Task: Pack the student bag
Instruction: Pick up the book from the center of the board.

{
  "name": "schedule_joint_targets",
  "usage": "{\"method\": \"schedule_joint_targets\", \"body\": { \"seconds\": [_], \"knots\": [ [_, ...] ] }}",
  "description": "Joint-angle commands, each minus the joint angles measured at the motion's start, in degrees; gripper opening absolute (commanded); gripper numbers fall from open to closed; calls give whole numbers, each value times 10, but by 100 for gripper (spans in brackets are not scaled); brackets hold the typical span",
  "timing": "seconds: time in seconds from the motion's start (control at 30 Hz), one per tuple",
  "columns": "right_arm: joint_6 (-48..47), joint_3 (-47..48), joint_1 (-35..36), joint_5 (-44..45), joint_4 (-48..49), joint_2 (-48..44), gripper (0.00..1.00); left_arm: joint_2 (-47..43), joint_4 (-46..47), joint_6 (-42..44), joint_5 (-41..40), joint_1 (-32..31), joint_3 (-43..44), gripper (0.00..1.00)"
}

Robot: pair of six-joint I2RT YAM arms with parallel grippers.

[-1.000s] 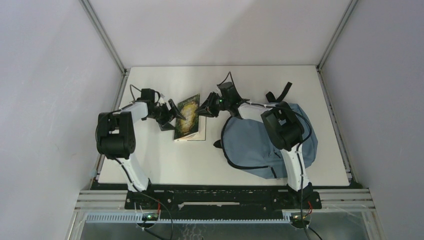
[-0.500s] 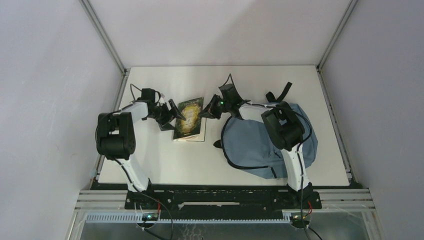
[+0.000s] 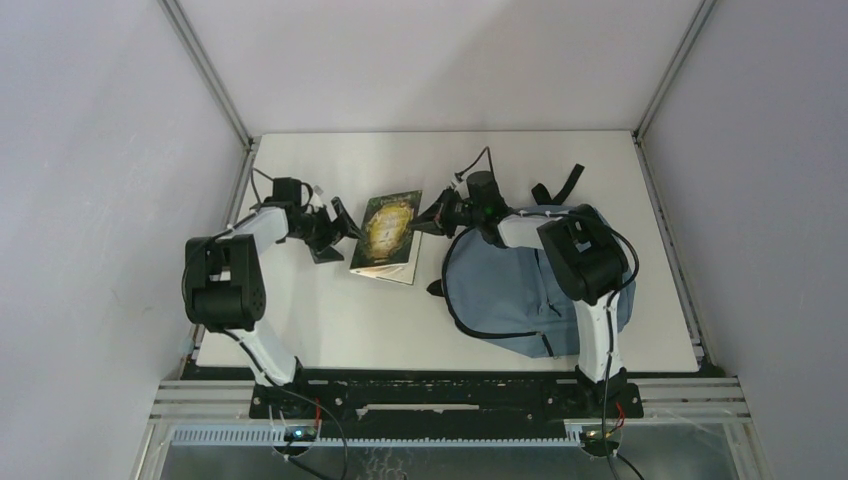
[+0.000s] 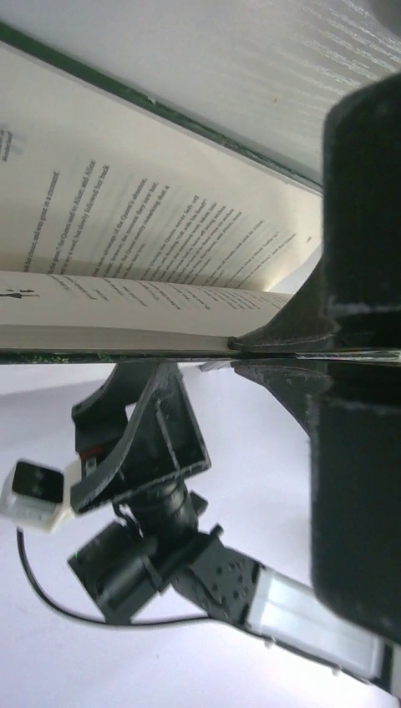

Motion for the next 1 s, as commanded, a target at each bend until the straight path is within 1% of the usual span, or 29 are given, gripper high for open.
{"method": "schedule_joint_targets", "body": {
  "seconds": [0.0, 0.1, 0.17, 0.3, 0.37, 0.47, 0.57, 0.6, 0.67, 0.7, 0.73, 0.77, 0.8, 0.83, 0.9, 0.93, 0.97],
  "knots": [
    [59, -1, -4, -59, 159, -30, 0, -15, 32, 2, 78, 6, -31, 93],
    [100, -7, -4, -75, 224, -9, 0, -3, 58, -9, 138, 6, -44, 96],
    [126, -8, -4, -82, 262, 7, 0, 4, 75, -20, 163, 6, -53, 96],
    [123, -8, -1, -75, 257, 20, 0, -5, 155, -72, 214, 5, -81, 93],
    [116, -8, 2, -66, 244, 23, 0, -8, 174, -88, 232, 3, -87, 89],
    [107, -8, 3, -54, 211, 26, 0, -20, 185, -106, 235, 3, -93, 74],
    [90, -7, 0, -47, 161, 28, 0, -44, 184, -118, 222, 3, -91, 57],
    [81, -8, -1, -44, 140, 27, 0, -52, 180, -118, 217, 4, -87, 48],
    [52, -8, -3, -41, 98, 22, 0, -66, 156, -108, 207, 4, -71, 27],
    [35, -7, -3, -37, 74, 13, 0, -73, 142, -105, 203, 5, -62, 21],
    [9, -7, -3, -35, 54, 6, 11, -80, 128, -99, 198, 4, -54, 14],
    [-10, -7, -3, -37, 39, -4, 30, -87, 109, -90, 191, 4, -46, 6],
    [-31, -7, -3, -37, 20, -17, 47, -92, 83, -76, 180, 4, -33, 2],
    [-55, -7, -4, -34, -1, -32, 59, -98, 53, -58, 169, 4, -20, 0],
    [-113, -7, -10, -21, -59, -71, 79, -110, 5, -30, 150, 4, 1, 0],
    [-140, -7, -19, -15, -87, -90, 83, -118, -12, -18, 147, 4, 9, 0],
    [-170, -8, -26, -7, -116, -113, 85, -126, -22, -9, 147, 4, 15, 0]
  ]
}}
